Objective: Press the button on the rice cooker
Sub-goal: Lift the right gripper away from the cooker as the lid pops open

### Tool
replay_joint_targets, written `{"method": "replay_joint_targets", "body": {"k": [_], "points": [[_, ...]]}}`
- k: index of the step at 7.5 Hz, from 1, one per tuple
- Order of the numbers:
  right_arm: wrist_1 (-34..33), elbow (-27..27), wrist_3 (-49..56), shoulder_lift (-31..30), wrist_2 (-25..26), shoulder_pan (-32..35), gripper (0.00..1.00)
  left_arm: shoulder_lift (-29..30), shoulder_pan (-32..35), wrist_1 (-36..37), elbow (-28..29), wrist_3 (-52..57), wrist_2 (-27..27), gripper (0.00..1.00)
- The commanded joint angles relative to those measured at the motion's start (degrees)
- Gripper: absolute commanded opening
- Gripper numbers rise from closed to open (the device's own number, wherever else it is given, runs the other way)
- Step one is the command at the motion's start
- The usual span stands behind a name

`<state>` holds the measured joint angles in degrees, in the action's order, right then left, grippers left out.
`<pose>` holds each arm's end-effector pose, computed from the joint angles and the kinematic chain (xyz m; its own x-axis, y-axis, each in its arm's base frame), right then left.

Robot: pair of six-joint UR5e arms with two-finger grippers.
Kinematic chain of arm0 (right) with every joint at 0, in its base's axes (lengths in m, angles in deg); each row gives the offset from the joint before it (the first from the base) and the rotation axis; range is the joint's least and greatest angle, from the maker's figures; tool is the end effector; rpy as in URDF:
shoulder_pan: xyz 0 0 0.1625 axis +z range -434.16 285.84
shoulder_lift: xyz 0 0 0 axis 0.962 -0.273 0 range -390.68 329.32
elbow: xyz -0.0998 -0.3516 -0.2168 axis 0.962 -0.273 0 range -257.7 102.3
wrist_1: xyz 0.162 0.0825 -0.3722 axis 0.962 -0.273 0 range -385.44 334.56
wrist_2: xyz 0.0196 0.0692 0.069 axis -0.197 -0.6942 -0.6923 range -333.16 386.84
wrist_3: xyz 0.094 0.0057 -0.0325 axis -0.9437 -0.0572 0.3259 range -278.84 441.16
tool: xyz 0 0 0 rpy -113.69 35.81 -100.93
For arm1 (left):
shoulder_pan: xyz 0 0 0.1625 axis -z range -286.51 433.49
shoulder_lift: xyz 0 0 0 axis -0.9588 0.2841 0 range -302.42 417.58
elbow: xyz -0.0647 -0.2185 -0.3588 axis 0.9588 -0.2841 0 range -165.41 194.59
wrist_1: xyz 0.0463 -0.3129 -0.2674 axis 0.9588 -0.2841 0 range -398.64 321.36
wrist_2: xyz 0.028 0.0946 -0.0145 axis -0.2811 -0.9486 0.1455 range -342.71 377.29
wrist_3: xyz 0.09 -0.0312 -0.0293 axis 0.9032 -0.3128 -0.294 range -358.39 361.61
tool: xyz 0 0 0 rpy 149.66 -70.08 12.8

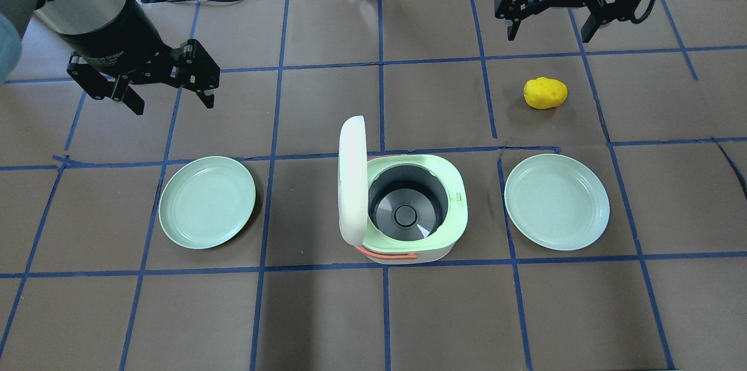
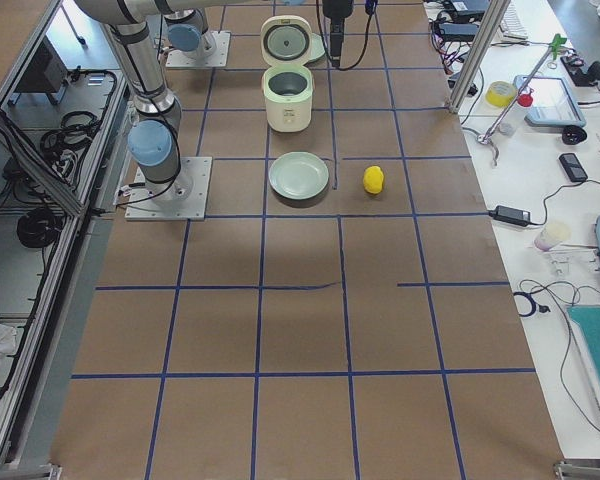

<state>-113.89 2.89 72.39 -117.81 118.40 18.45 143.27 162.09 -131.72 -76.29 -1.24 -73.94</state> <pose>0.1541 -0.5123 0.5411 -0.9939 0.1091 0.0134 0.1074 0.9901 -0.0903 -0.1198 -0.4629 0.5108 -0.9970 -0.0744 -0.0211 -0.0743 0.9972 -0.0072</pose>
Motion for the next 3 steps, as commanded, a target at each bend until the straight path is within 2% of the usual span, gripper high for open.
{"method": "replay_joint_targets", "body": {"k": [1, 3], "points": [[-1.6, 0.2, 4.6, 0.5, 0.1, 0.0, 1.00, 0.0, 0.0, 0.0, 0.0, 0.0, 0.0, 1.00], [-3.0, 0.7, 5.3, 0.5, 0.2, 0.0, 1.00, 0.0, 0.0, 0.0, 0.0, 0.0, 0.0, 1.00]]}}
